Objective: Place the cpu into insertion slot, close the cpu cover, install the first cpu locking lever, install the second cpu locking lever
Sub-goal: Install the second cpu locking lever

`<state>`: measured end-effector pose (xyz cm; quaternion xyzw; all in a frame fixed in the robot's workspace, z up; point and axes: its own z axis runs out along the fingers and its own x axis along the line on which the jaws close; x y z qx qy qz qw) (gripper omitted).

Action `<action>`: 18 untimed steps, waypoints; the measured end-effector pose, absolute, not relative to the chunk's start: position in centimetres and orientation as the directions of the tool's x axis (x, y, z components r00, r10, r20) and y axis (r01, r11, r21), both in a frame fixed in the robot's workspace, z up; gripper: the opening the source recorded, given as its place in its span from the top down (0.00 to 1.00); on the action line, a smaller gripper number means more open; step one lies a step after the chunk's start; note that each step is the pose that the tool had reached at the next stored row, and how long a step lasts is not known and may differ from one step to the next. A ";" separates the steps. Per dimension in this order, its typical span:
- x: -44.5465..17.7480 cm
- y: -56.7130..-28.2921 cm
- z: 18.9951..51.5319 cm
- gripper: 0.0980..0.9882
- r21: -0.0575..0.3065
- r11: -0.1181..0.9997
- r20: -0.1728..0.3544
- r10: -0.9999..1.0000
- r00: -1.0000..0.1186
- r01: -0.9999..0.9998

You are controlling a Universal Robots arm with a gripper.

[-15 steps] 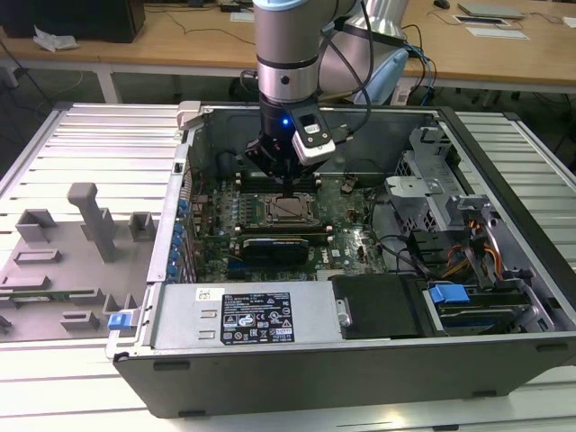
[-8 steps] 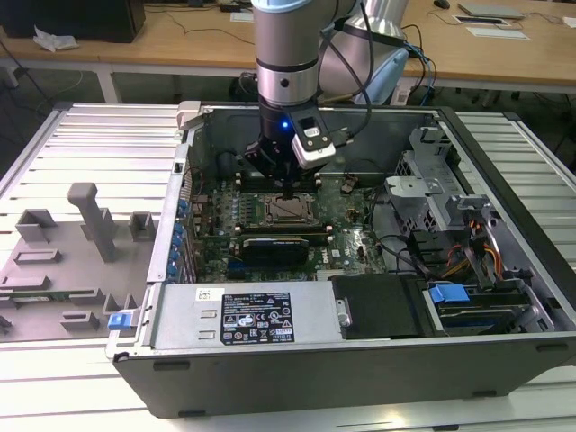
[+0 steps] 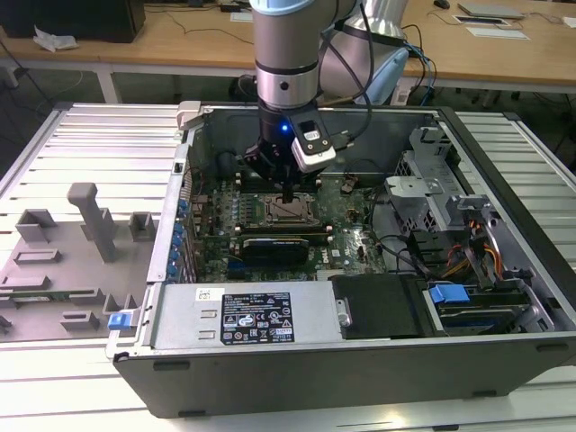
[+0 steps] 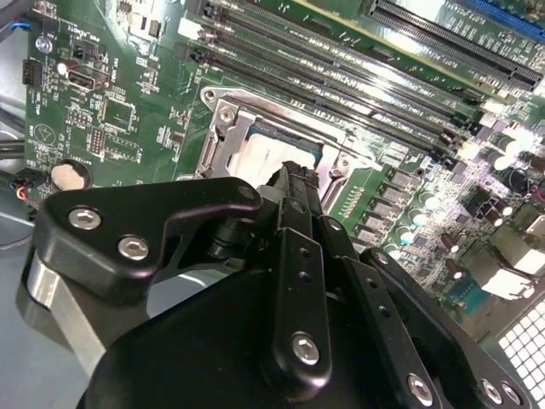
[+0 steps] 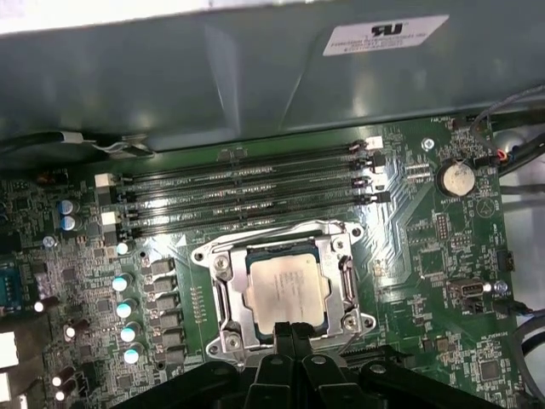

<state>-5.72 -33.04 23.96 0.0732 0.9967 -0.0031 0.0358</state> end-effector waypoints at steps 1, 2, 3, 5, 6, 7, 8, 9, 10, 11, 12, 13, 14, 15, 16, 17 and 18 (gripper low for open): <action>-5.7 -33.1 24.0 0.99 -0.001 0.989 -0.072 0.146 -0.987 0.146; -5.7 -33.2 24.0 0.99 -0.001 0.989 -0.072 0.145 -0.987 0.146; -5.8 -33.2 24.0 0.99 -0.001 0.989 -0.072 0.145 -0.987 0.145; -5.8 -33.3 24.1 0.99 -0.001 0.990 -0.072 0.142 -0.987 0.143; -5.8 -33.3 24.2 0.99 -0.001 0.990 -0.072 0.141 -0.987 0.141; -5.8 -33.3 24.4 0.99 -0.001 0.990 -0.072 0.139 -0.988 0.140; -5.8 -33.3 24.5 0.99 -0.001 0.990 -0.072 0.138 -0.988 0.138; -5.8 -33.3 24.6 0.99 0.000 0.990 -0.072 0.137 -0.988 0.138; -5.8 -33.3 24.6 0.99 0.000 0.990 -0.072 0.137 -0.988 0.138; -5.8 -33.4 24.6 0.99 -0.001 0.991 -0.072 0.137 -0.988 0.137; -5.8 -33.5 24.6 0.99 -0.001 0.990 -0.072 0.137 -0.988 0.138; -5.8 -33.8 24.6 0.99 -0.001 0.990 -0.072 0.137 -0.988 0.138; -5.8 -34.1 24.6 0.99 -0.001 0.990 -0.072 0.137 -0.988 0.138; -5.8 -34.2 24.6 0.99 -0.001 0.990 -0.072 0.137 -0.988 0.138; -5.8 -34.6 24.6 0.99 -0.001 0.990 -0.072 0.137 -0.988 0.138; -5.8 -34.8 24.6 0.99 -0.001 0.990 -0.072 0.137 -0.988 0.138; -5.8 -35.0 24.6 0.99 -0.001 0.990 -0.072 0.137 -0.988 0.138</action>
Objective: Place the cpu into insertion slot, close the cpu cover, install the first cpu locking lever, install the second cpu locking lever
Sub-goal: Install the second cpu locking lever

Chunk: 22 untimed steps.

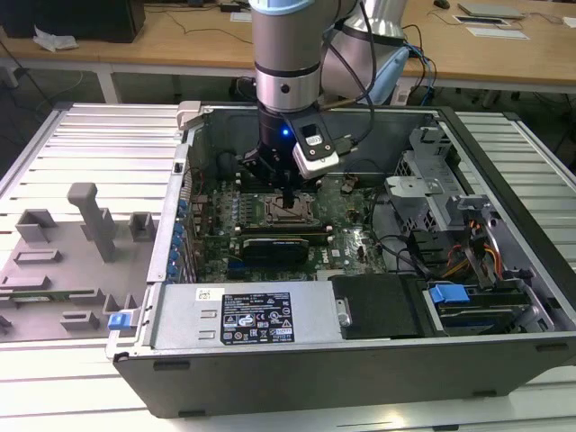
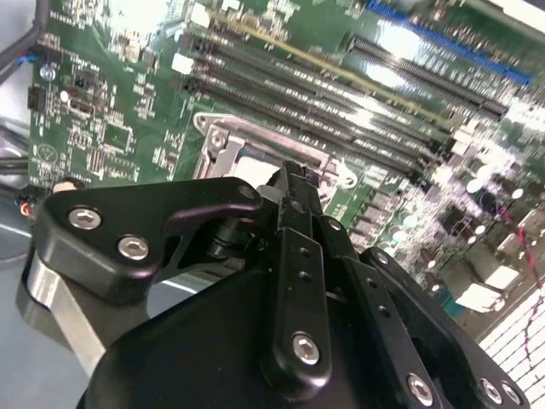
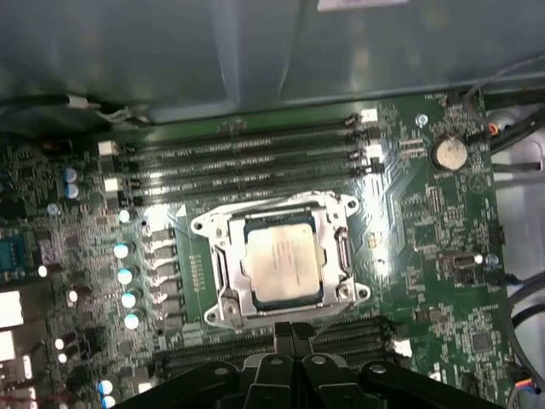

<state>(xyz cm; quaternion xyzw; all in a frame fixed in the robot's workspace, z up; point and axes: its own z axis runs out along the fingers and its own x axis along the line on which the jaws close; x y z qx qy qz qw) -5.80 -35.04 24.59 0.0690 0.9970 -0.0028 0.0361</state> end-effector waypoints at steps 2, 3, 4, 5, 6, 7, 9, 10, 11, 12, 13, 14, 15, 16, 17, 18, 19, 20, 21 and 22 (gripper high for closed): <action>-5.8 -35.6 24.6 0.99 0.000 0.990 -0.072 0.137 -0.988 0.138; -5.8 -35.8 24.6 0.99 -0.001 0.990 -0.072 0.137 -0.988 0.138; -5.8 -36.0 24.6 0.99 0.000 0.990 -0.072 0.137 -0.988 0.138; -5.8 -36.2 24.6 0.99 -0.001 0.990 -0.072 0.137 -0.988 0.138; -5.8 -36.5 24.6 0.99 0.000 0.990 -0.072 0.137 -0.988 0.138; -5.8 -36.7 24.6 0.99 0.001 0.990 -0.072 0.137 -0.988 0.138; -5.8 -36.8 24.4 0.99 0.013 0.990 -0.070 0.138 -0.988 0.138; -5.8 -36.8 24.3 0.99 0.029 0.990 -0.068 0.139 -0.988 0.138; -5.8 -36.8 24.2 0.99 0.039 0.990 -0.067 0.140 -0.988 0.138; -5.8 -36.8 24.2 0.99 0.044 0.989 -0.066 0.140 -0.988 0.138; -5.8 -36.9 24.0 0.99 0.050 0.989 -0.065 0.141 -0.988 0.138; -5.8 -36.9 23.9 0.99 0.054 0.989 -0.065 0.141 -0.988 0.138; -5.8 -37.0 23.8 0.99 0.057 0.989 -0.064 0.141 -0.988 0.138; -5.9 -37.0 23.7 0.99 0.061 0.989 -0.064 0.142 -0.988 0.138; -5.9 -37.1 23.6 0.99 0.065 0.988 -0.063 0.142 -0.988 0.138; -6.3 -37.3 23.2 0.99 0.081 0.987 -0.061 0.142 -0.988 0.137; -6.6 -37.5 22.9 0.99 0.096 0.986 -0.059 0.143 -0.988 0.137; -6.8 -37.7 22.7 0.99 0.105 0.985 -0.057 0.144 -0.988 0.137; -7.0 -37.8 22.5 0.99 0.116 0.984 -0.056 0.144 -0.988 0.137; -7.3 -38.0 22.2 0.99 0.131 0.982 -0.054 0.145 -0.988 0.137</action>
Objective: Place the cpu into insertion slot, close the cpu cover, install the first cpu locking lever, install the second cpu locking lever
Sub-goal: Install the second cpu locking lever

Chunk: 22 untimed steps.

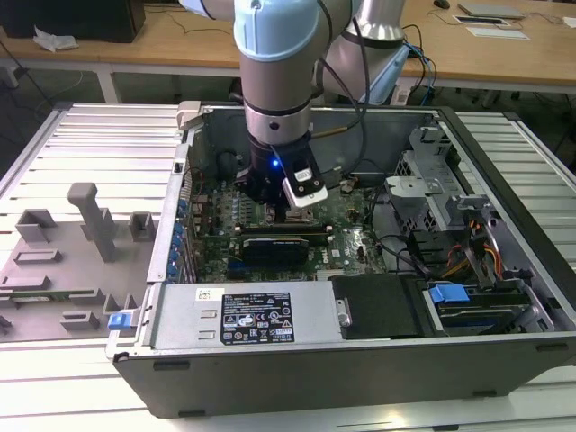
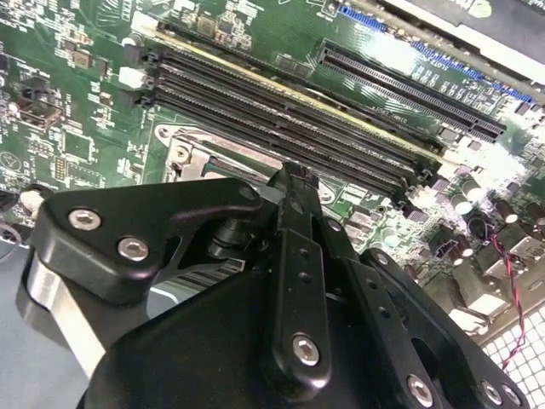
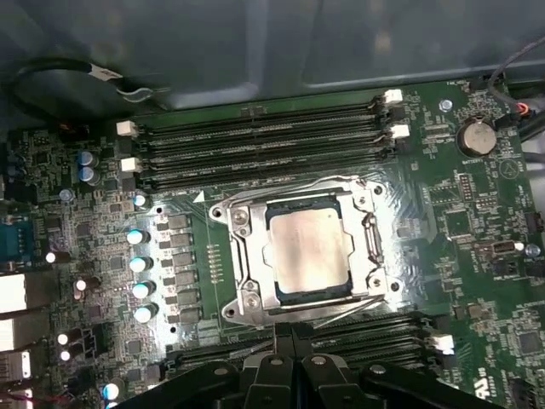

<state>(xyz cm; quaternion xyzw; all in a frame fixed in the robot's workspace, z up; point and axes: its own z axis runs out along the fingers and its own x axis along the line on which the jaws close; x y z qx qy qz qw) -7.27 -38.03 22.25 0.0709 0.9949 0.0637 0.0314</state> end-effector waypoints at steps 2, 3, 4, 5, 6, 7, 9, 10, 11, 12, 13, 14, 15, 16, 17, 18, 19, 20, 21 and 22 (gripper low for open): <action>-7.5 -38.3 21.9 0.99 0.154 0.978 -0.050 0.146 -0.988 0.137; -7.5 -38.4 21.8 0.99 0.161 0.977 -0.049 0.147 -0.988 0.137; -7.5 -38.4 21.7 0.99 0.168 0.976 -0.048 0.147 -0.988 0.137; -7.6 -38.5 21.6 0.99 0.178 0.974 -0.047 0.148 -0.988 0.137; -7.7 -38.6 21.5 0.99 0.187 0.973 -0.045 0.148 -0.988 0.137; -7.7 -38.9 21.4 0.99 0.198 0.971 -0.043 0.149 -0.988 0.137; -8.0 -39.6 21.3 0.99 0.233 0.963 -0.038 0.149 -0.988 0.137; -8.2 -39.8 21.2 0.99 0.251 0.958 -0.035 0.150 -0.988 0.136; -8.4 -39.9 21.1 0.99 0.263 0.955 -0.033 0.150 -0.988 0.136; -8.5 -40.0 21.1 0.99 0.270 0.953 -0.032 0.150 -0.988 0.135; -8.5 -40.1 21.0 0.99 0.274 0.952 -0.032 0.150 -0.988 0.135; -8.6 -40.3 21.0 0.99 0.280 0.951 -0.031 0.150 -0.988 0.135; -8.7 -40.4 20.9 0.99 0.283 0.950 -0.030 0.150 -0.988 0.135; -8.7 -40.6 20.9 0.99 0.287 0.948 -0.030 0.150 -0.988 0.135; -8.7 -40.6 20.8 0.99 0.295 0.946 -0.028 0.149 -0.988 0.135; -8.8 -40.6 20.7 0.99 0.305 0.943 -0.027 0.148 -0.989 0.133; -8.9 -40.6 20.5 0.99 0.311 0.941 -0.026 0.146 -0.989 0.131; -9.0 -40.6 20.4 0.99 0.312 0.941 -0.026 0.146 -0.989 0.130; -9.1 -40.6 20.3 0.99 0.313 0.941 -0.026 0.145 -0.989 0.130; -9.2 -40.6 20.1 0.99 0.314 0.941 -0.025 0.145 -0.989 0.130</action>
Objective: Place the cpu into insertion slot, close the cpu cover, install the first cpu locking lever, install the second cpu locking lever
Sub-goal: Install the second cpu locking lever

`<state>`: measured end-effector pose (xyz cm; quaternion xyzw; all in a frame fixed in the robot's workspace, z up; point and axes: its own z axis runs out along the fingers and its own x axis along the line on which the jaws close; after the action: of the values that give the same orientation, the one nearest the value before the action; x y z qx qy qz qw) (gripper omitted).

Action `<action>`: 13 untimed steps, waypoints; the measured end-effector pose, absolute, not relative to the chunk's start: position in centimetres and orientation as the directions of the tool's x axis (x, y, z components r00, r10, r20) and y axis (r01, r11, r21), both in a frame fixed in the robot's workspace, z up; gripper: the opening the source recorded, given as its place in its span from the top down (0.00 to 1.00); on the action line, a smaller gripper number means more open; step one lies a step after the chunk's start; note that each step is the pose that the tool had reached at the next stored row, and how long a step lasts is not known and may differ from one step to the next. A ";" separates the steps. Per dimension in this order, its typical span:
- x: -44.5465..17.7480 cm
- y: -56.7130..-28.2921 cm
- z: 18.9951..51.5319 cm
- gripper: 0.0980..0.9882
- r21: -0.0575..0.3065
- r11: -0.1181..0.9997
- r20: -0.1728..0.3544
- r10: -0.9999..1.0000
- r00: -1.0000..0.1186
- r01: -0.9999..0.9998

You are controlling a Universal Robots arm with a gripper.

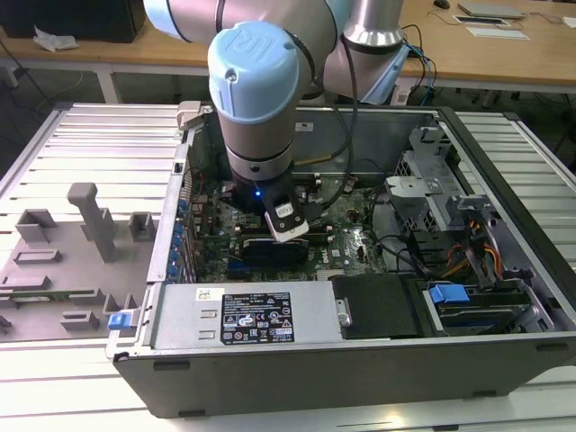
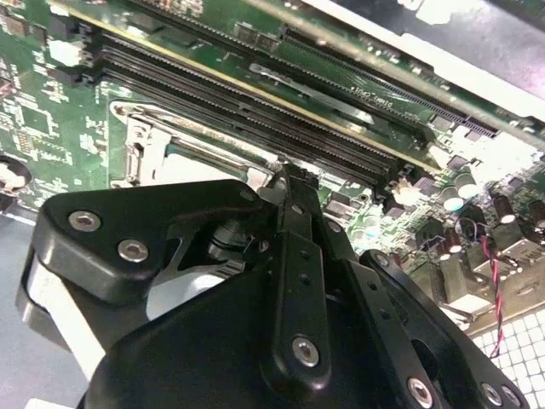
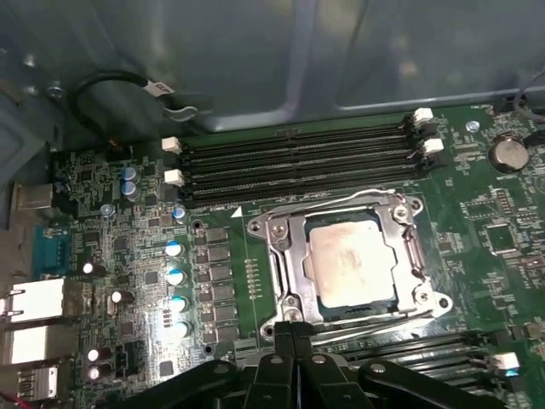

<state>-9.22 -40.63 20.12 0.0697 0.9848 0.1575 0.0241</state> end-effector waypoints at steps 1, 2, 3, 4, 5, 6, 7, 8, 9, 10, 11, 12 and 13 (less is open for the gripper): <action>-9.3 -40.6 20.0 0.99 0.314 0.941 -0.025 0.145 -0.989 0.129; -9.3 -40.6 19.8 0.99 0.317 0.940 -0.025 0.144 -0.989 0.129; -9.3 -40.6 19.7 0.99 0.319 0.939 -0.025 0.144 -0.989 0.128; -9.4 -40.6 19.6 0.99 0.320 0.939 -0.024 0.143 -0.989 0.128; -9.4 -40.6 19.5 0.99 0.321 0.938 -0.024 0.143 -0.989 0.128; -9.4 -40.5 19.4 0.99 0.322 0.938 -0.024 0.143 -0.989 0.128; -9.4 -40.4 19.4 0.99 0.323 0.938 -0.024 0.142 -0.990 0.127; -9.4 -40.4 19.3 0.99 0.323 0.938 -0.024 0.142 -0.990 0.127; -9.4 -40.3 19.3 0.99 0.322 0.938 -0.024 0.142 -0.990 0.127; -9.5 -40.3 19.3 0.99 0.322 0.938 -0.024 0.142 -0.990 0.126; -9.5 -40.3 19.3 0.99 0.322 0.938 -0.024 0.141 -0.990 0.126; -9.5 -40.3 19.3 0.99 0.322 0.938 -0.024 0.141 -0.990 0.126; -9.5 -40.3 19.3 0.99 0.322 0.938 -0.024 0.141 -0.990 0.126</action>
<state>-9.48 -40.26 19.29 0.0679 0.9841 0.1622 0.0233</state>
